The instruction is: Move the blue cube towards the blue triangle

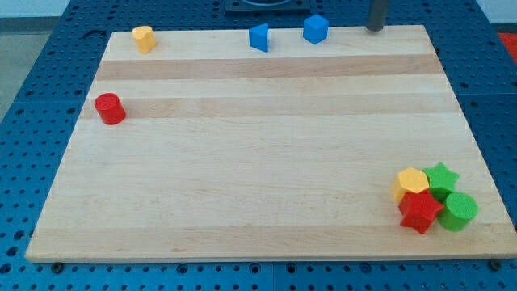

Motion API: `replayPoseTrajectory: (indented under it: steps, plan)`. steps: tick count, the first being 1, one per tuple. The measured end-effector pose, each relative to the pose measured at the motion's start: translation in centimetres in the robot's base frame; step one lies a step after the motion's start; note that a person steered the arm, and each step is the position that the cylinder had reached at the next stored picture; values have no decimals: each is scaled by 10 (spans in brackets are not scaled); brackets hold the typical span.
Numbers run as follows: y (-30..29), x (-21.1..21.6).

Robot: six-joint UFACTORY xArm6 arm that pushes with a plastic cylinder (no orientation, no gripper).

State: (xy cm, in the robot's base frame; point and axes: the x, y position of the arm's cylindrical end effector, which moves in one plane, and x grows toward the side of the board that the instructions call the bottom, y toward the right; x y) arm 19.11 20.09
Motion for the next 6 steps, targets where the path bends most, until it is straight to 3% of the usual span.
replayPoseTrajectory:
  steps: [2, 3, 4, 5, 6]
  plan:
    - [-39, 0]
    - [-80, 36]
    - [-126, 99]
    - [-107, 101]
    - [-141, 107]
